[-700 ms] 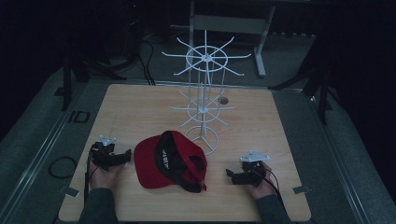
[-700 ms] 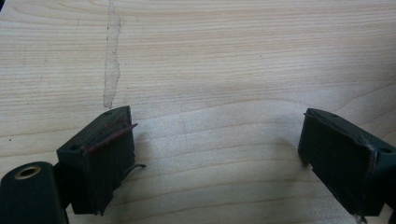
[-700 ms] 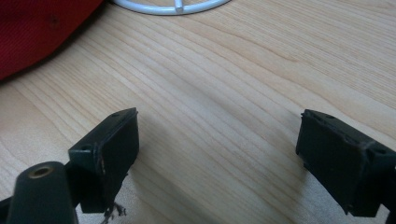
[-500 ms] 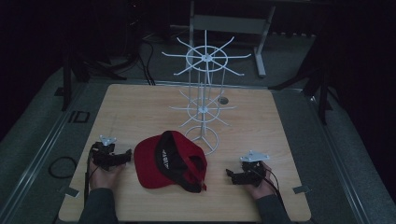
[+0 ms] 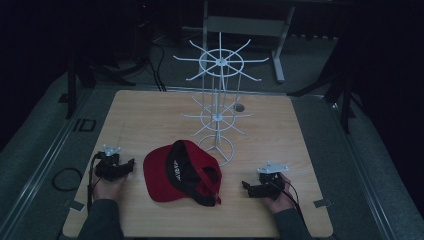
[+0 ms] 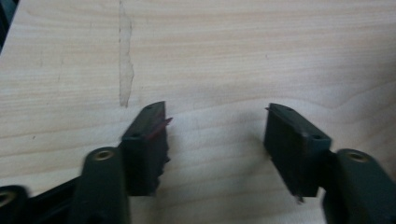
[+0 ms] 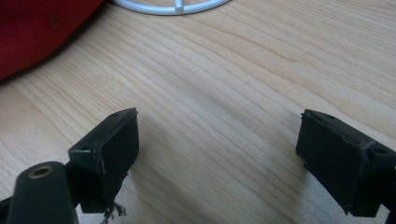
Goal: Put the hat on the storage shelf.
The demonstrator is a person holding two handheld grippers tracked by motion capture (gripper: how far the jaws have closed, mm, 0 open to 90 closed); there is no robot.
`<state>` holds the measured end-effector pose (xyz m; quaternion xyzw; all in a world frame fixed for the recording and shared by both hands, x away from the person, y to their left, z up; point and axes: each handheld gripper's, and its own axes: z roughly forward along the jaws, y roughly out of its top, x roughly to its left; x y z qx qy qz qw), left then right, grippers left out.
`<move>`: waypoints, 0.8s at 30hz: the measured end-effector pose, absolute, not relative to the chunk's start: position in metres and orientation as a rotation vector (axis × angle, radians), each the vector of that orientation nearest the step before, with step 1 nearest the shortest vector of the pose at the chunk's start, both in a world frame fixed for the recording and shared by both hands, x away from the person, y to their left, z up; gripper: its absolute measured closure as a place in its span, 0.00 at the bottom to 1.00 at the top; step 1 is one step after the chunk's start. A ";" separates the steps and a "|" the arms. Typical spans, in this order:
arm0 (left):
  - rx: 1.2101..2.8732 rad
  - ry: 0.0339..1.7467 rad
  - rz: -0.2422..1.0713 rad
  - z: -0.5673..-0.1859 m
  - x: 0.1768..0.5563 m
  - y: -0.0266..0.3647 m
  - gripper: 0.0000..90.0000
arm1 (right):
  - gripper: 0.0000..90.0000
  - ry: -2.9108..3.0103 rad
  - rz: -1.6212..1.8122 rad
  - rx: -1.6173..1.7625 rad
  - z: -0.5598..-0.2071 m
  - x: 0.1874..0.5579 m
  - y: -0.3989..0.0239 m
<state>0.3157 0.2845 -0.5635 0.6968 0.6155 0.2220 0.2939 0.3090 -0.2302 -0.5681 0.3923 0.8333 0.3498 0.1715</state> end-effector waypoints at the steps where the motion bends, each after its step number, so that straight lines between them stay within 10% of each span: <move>1: 1.853 1.611 0.545 -0.560 0.313 0.287 0.49 | 0.15 2.365 0.993 1.113 -0.568 0.309 -0.230; 13: 1.879 1.376 0.497 -0.518 0.308 0.286 0.64 | 0.15 2.365 0.994 1.113 -0.568 0.309 -0.230; 24: 1.997 1.182 0.411 -0.493 0.328 0.251 0.55 | 0.15 2.366 0.994 1.109 -0.568 0.310 -0.230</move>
